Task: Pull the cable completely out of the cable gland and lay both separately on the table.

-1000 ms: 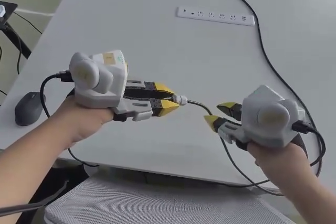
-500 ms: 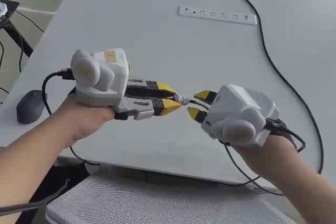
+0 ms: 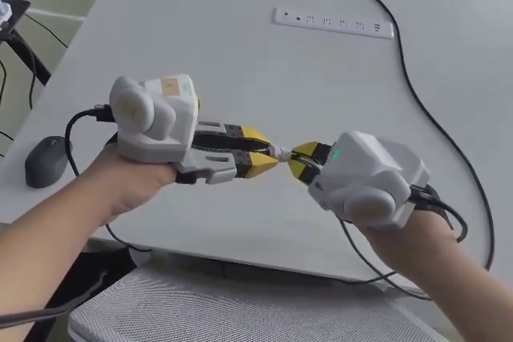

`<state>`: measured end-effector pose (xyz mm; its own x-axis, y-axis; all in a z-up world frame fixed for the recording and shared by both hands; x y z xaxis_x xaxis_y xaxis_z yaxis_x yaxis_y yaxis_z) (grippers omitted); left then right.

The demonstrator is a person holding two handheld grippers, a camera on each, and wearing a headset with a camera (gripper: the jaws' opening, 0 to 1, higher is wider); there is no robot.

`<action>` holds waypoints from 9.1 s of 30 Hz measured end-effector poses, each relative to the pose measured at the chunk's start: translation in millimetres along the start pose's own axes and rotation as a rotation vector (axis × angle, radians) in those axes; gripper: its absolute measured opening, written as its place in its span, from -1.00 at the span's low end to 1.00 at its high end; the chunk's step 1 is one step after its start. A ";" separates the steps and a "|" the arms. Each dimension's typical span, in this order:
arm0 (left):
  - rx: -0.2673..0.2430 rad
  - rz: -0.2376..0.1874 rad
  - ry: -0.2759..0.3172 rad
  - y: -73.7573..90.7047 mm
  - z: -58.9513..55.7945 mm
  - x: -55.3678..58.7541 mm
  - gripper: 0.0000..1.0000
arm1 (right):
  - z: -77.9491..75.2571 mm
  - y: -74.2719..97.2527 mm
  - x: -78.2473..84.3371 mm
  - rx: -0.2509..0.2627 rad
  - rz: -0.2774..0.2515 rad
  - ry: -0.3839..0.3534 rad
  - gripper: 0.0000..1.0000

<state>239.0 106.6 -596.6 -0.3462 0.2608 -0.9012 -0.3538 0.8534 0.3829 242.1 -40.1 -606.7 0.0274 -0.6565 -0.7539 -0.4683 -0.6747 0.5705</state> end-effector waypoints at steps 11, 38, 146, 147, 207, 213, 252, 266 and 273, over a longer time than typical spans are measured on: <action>-0.002 -0.031 0.005 3.0 2.1 -5.0 -0.71 | -14.6 0.9 17.5 0.032 0.021 -0.230 -1.00; -0.008 -0.026 0.018 -0.4 7.5 -3.4 -0.70 | -18.8 -2.7 68.8 0.013 0.094 -0.669 -0.99; -0.036 -0.061 0.053 17.4 2.7 26.0 -0.70 | -27.9 -13.6 30.2 0.001 0.147 -0.336 -1.00; -0.033 -0.062 0.052 19.8 5.3 29.2 -0.70 | -29.5 -17.8 27.5 0.007 0.153 -0.336 -1.00; -0.063 0.018 0.198 54.0 90.3 169.6 -0.69 | 25.6 -270.7 -64.8 -0.316 0.277 0.088 -1.00; -0.071 0.018 0.221 55.7 97.9 177.2 -0.69 | 31.3 -279.1 -56.8 -0.336 0.287 0.073 -1.00; -0.120 0.121 0.175 56.1 97.7 189.0 -0.68 | 34.4 -287.5 -49.3 -0.358 0.281 0.013 -1.00; -0.133 0.122 0.194 56.5 97.2 188.5 -0.62 | 34.7 -286.8 -48.7 -0.358 0.277 -0.007 -0.96; -0.147 0.119 0.202 58.2 99.0 188.0 -0.57 | 31.9 -287.8 -48.9 -0.345 0.280 -0.009 -0.88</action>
<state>239.3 250.0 -763.8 -0.5544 0.2472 -0.7947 -0.4175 0.7435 0.5225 347.3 196.9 -744.4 -0.0669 -0.8282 -0.5564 -0.1345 -0.5451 0.8275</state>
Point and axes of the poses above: the centre of the closed fingertips' face, and the gripper's own axes: y roughly backward along the fingers, z roughly to its left, x roughly out of its underside, the point moved 9 cm from there along y, roughly backward along the fingers, and after that the axes turned 1 degree about y, right-handed, at the moved point
